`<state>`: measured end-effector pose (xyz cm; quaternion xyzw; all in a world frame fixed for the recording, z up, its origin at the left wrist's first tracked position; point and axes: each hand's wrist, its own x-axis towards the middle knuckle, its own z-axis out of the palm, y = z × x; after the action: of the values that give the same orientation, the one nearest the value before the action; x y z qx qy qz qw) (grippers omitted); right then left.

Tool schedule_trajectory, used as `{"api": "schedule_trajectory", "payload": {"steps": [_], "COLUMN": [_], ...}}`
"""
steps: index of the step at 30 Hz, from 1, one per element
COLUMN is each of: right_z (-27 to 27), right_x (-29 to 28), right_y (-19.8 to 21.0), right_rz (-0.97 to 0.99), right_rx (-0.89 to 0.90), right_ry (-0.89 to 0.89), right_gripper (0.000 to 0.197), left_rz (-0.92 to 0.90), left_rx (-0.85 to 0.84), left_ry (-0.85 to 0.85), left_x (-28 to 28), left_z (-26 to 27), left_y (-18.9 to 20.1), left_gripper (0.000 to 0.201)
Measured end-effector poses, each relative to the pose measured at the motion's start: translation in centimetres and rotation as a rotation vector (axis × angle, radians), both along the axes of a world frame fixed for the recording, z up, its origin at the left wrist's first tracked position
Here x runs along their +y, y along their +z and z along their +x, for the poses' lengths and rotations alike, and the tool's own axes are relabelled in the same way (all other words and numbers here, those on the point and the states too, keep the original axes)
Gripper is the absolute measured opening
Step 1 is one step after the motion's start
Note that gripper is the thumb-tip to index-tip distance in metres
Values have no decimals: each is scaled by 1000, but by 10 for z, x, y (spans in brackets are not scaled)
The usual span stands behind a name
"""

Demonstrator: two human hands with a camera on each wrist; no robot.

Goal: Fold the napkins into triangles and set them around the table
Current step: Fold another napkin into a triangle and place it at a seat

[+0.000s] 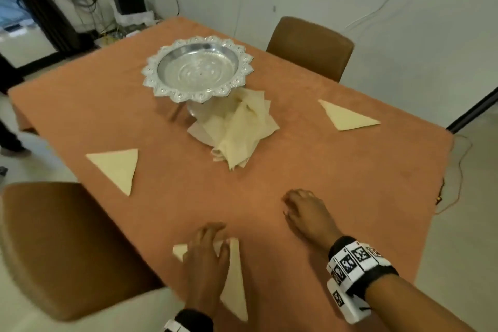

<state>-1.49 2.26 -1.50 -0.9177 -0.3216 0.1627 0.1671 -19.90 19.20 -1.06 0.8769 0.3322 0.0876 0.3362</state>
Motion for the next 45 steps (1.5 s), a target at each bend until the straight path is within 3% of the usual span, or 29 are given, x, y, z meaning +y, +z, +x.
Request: {"api": "schedule_trajectory", "payload": {"steps": [5, 9, 12, 15, 21, 26, 31, 33, 42, 45], "right_z": [-55, -80, -83, -71, -45, -47, -40, -40, -42, -42], "right_x": [18, 8, -18, -47, -93, -109, -101, -99, -99, -100], "right_y": [10, 3, -6, -8, -20, -29, -31, -32, -31, -29], "right_rz": [149, 249, 228, 123, -5, -130, -176, -191, -244, -261], "right_rx": [63, 63, 84, 13, -43, -103, -62, -71, -44, -29], "right_ry": [275, 438, 558, 670, 845, 876, 1005, 1005, 994, 975], "right_gripper": [23, 16, 20, 27, 44, 55, 78, 83, 84, 71], "left_rz": [108, 264, 384, 411, 369, 342, 333, 333, 305, 304], "left_rx": [61, 146, 314, 375, 316, 341, 371, 411, 447, 439], "left_ry": [259, 272, 212, 268, 484, 497, 491, 491, 458, 431], "left_x": [-21, -67, -112, -146, -173, -168, -154, -148, -160, -178], "left_z": [-61, -83, -87, -85, -82, -79, -72, -68, -67, -70], "left_y": [0, -1, -4, -10, -9, -6, -5, -6, -5, -8], "left_gripper": [31, 30, 40, 35, 10, 17, 28, 22, 19, 19]}}
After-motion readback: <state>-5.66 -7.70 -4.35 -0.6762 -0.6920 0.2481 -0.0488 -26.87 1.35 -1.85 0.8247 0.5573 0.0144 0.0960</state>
